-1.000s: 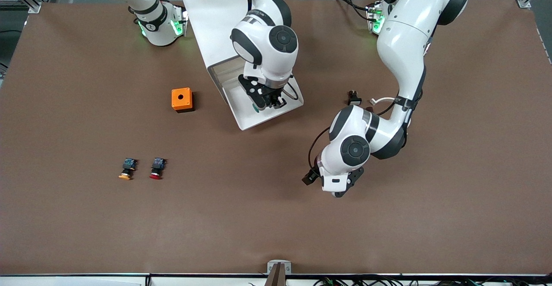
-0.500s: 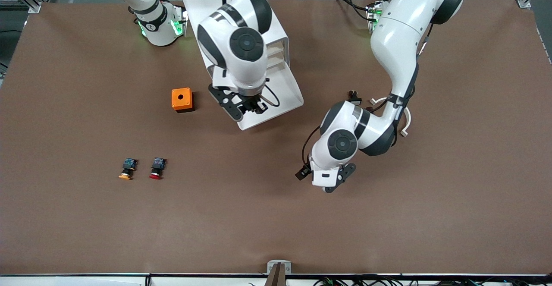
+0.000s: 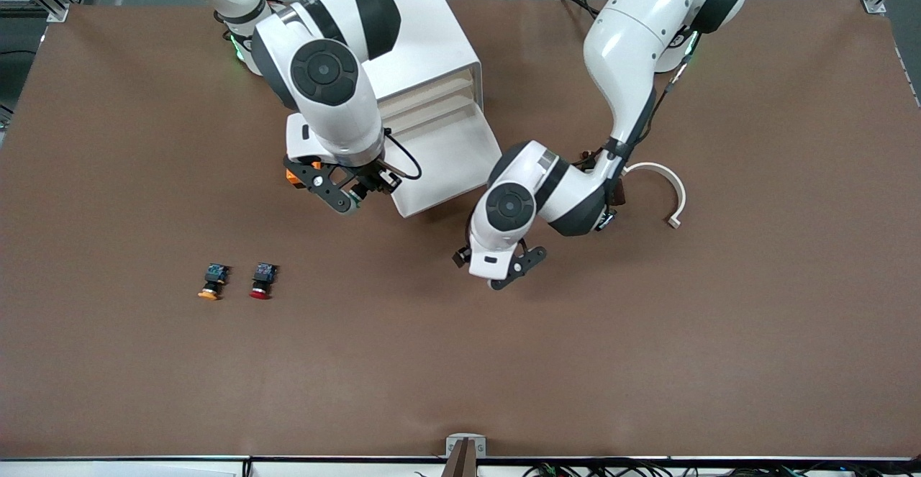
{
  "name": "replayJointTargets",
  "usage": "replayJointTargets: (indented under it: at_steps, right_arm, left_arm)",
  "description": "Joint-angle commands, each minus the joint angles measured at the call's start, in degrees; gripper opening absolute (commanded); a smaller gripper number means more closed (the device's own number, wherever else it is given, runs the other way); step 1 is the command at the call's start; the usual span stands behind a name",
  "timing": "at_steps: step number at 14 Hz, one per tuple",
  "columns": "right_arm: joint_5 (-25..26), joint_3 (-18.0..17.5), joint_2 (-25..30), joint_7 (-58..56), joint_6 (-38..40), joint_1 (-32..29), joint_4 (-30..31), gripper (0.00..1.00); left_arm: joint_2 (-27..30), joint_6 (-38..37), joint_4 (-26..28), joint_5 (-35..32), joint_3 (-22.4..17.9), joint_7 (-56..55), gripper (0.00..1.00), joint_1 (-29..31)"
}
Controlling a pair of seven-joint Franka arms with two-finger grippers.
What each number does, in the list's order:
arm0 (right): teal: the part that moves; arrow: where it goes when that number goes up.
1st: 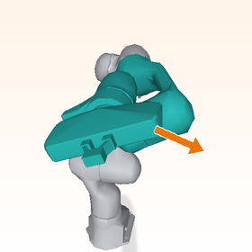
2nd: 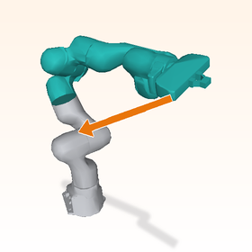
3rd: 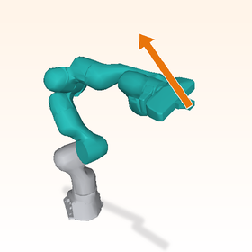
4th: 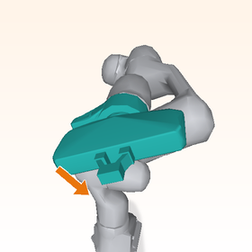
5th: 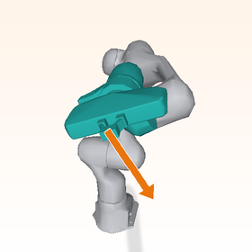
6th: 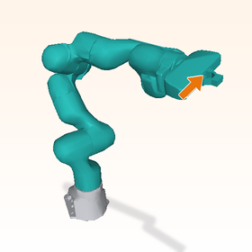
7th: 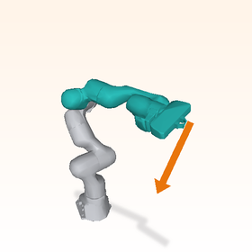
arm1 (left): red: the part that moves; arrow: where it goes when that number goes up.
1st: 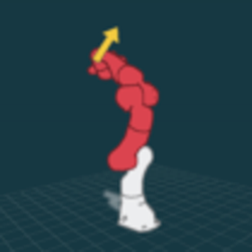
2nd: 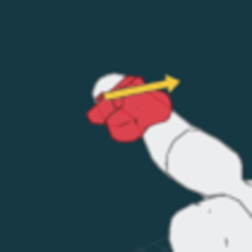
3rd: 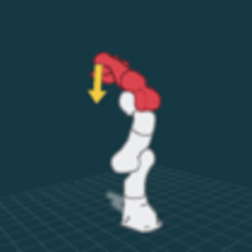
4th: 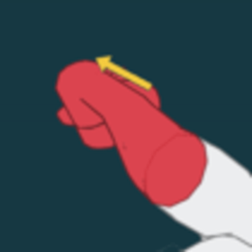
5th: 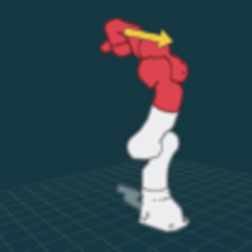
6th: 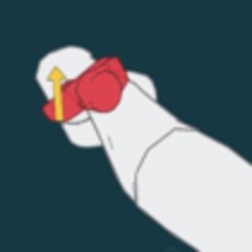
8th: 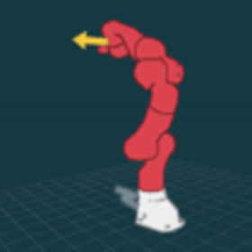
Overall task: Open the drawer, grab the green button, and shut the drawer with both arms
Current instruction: 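Lift the green button out and carry it toward the red button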
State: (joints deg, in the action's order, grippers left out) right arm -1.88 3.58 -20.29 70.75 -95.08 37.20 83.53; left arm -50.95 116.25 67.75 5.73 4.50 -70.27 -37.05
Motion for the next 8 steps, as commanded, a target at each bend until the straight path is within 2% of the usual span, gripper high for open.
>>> replayJointTargets:
  at_steps: [1, 8]
  right_arm:
    - [-0.5, -0.4, 1.2, -4.5, 1.1, -1.9, 0.8, 0.0]
    - [-0.1, -0.5, 1.1, -21.9, -3.2, -9.7, 2.2, 0.0]
  left_arm:
    - [2.1, -1.2, 2.1, -1.5, -0.2, -1.3, 0.99, -2.4]
    - [1.7, -3.0, 2.7, -1.0, 0.2, -3.2, 0.99, -7.6]
